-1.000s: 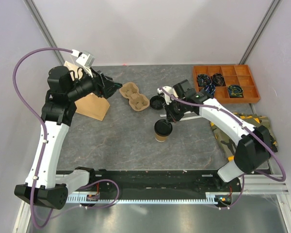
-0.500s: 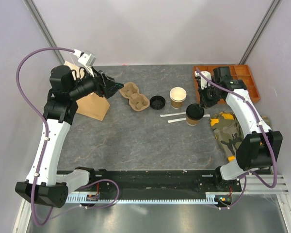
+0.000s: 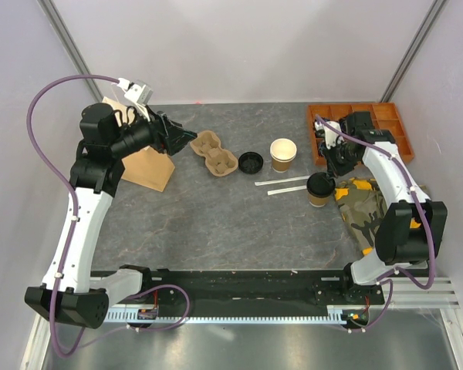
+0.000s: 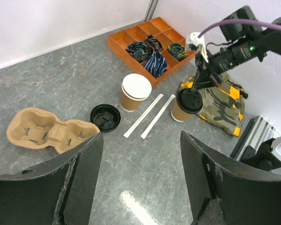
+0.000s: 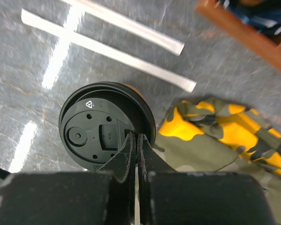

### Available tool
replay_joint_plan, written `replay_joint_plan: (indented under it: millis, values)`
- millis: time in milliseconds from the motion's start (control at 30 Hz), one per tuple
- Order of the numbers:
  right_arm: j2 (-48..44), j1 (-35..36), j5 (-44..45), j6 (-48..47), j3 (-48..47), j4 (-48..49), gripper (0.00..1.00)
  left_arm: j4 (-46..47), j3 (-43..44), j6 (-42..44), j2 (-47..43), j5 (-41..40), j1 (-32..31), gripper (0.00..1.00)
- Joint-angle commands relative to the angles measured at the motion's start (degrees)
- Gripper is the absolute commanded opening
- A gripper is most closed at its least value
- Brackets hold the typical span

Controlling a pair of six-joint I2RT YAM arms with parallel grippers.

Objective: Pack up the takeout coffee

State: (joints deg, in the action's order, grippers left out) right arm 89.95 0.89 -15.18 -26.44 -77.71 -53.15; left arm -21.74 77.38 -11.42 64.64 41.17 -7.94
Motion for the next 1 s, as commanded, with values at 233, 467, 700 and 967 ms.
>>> replay_joint_plan:
  millis: [233,467,700,967]
  values:
    - [-1.36,-3.43,-3.1,-3.01,4.06,2.78,0.03,2.05,0.22,-2.2,0.84,1.55,0.39,0.74]
    - [-2.76,-3.61,-4.16,-3.53,4.24,1.73,0.4,2.14,0.31,-2.99,1.19,1.11,0.82,0.75]
    - [-3.82,-3.7,-5.03,-2.74,2.13,0.24,0.61,1.96,2.15,-5.1,1.8,1.72,2.67,0.75]
    - [-3.91,-3.7,-10.3,2.26,-7.79,-3.1,0.95,5.22,5.75,-16.35,3.03,9.63,19.88,0.74]
